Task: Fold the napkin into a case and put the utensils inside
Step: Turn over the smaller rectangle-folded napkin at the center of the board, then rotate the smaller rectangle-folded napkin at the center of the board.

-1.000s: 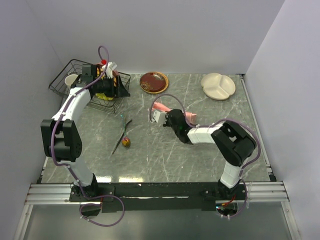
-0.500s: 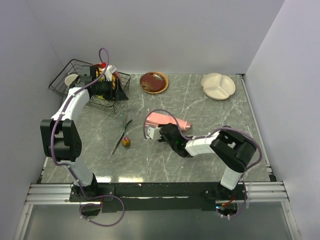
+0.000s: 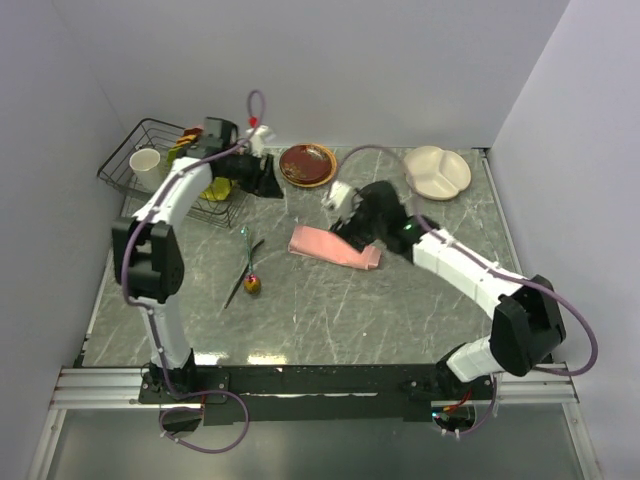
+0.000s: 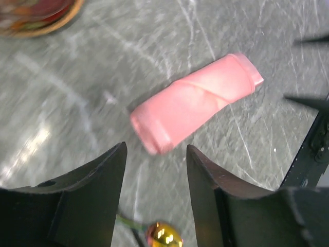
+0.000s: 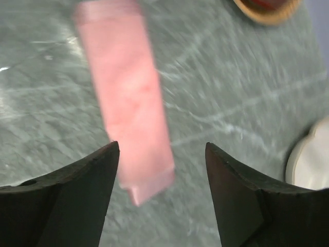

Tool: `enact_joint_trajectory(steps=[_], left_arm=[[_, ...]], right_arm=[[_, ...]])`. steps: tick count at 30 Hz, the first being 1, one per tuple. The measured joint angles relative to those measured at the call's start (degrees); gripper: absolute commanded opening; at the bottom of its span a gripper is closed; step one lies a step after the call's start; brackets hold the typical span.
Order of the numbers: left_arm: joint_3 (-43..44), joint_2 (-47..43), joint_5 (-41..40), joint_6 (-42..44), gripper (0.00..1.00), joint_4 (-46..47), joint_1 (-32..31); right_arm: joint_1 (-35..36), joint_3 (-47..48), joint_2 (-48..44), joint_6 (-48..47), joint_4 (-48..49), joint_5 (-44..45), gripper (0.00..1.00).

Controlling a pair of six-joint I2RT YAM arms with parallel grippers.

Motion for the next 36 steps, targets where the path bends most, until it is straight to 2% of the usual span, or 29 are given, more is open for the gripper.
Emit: enact_joint_trajectory(steps=[3,6,10,15,20,26,31,34,35,36], left_arm=[[4.1,4.9,-0.7,0.4,0.45,-0.2,-4.1],[4.5,8.8,-0.9,-0.7,0.37,0.0,-7.3],[4.5,13.0,-1.1,-2.5,0.29,0.0,-10.3],[3.4,14.8,-1.3,-3.9,0.24,0.2,-12.4],[0.4,15.6,-2.2,-4.0,0.23,-0.2,-12.9],[-0.5,18.7,-5.5,-3.9,0.26,-0.8,-12.8],[2.8,20.2,-7.0,-2.8,0.39,-3.5,-12.5],[5.4,19.7,-6.8,-0.5,0.43,-4.3,-11.9],[5.5,18.8,-6.8,0.1,0.44,-4.4,-11.5],[5.0,17.6,-6.8,0.8,0.45,-4.6,-11.1]], right_arm=[[-8.5,3.5,-0.2,4.4,-5.9,-5.6,0.55],[-14.0,5.3,2.2,7.5,-11.6,-9.9,0.51],[-16.1,7.3,9.5,10.4,-16.5,-15.5,0.5],[-17.0,8.3,18.1,13.4,-20.3,-20.2,0.5],[-17.5,8.7,23.6,15.1,-21.9,-22.6,0.5],[-18.2,10.2,25.0,16.5,-23.3,-25.1,0.51],[-18.1,10.6,25.0,15.6,-27.0,-28.8,0.61],[-19.1,14.2,25.0,14.1,-33.6,-32.3,0.73],[-19.8,16.3,25.0,13.6,-35.4,-33.4,0.82],[-20.9,18.8,25.0,13.0,-36.8,-34.4,0.85]])
